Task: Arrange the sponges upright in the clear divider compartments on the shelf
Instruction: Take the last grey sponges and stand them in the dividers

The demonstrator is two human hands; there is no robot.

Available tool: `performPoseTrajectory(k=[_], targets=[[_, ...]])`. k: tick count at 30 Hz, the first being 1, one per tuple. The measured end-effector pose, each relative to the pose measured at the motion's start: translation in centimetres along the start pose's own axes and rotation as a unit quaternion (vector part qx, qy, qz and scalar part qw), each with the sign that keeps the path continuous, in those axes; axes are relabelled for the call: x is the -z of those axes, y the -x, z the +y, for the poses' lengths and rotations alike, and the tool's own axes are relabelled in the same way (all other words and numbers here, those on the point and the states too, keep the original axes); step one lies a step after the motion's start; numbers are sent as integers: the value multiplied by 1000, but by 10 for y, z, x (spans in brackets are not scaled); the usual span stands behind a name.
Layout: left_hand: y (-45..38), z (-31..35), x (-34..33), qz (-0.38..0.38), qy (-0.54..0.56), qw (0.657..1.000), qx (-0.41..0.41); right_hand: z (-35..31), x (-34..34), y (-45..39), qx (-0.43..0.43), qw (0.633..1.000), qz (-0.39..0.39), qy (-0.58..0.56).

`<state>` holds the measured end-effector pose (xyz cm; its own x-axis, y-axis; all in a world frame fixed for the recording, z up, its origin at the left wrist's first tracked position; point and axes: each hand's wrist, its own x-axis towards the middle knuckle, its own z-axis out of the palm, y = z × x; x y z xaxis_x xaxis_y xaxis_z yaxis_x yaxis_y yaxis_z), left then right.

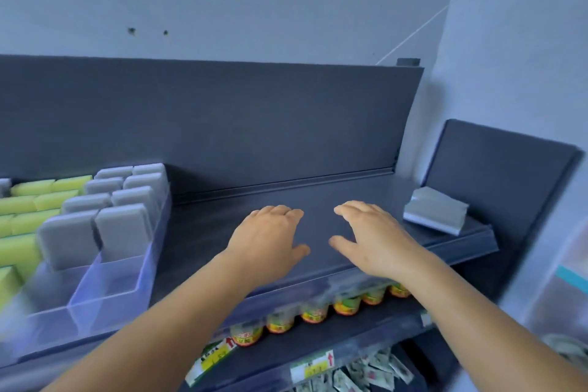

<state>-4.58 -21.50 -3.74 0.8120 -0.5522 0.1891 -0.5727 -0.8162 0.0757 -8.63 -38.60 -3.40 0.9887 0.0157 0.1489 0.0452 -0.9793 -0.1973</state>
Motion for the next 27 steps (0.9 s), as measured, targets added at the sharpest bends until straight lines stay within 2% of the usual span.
performPoseTrajectory(k=[8,15,24,27], targets=[[-86,97,-34,-17,43,998,-45,133,17,-11,-74,997,6,-12],[-141,146,-58,-39,49,995,-83,216,23,-25,-151,988,20,-36],[-191,172,-95,-110,26,985,-129,260,4,-63,-221,971,0,-85],[-201,169,-102,-126,50,983,-121,265,1,-76,-244,965,-45,-87]])
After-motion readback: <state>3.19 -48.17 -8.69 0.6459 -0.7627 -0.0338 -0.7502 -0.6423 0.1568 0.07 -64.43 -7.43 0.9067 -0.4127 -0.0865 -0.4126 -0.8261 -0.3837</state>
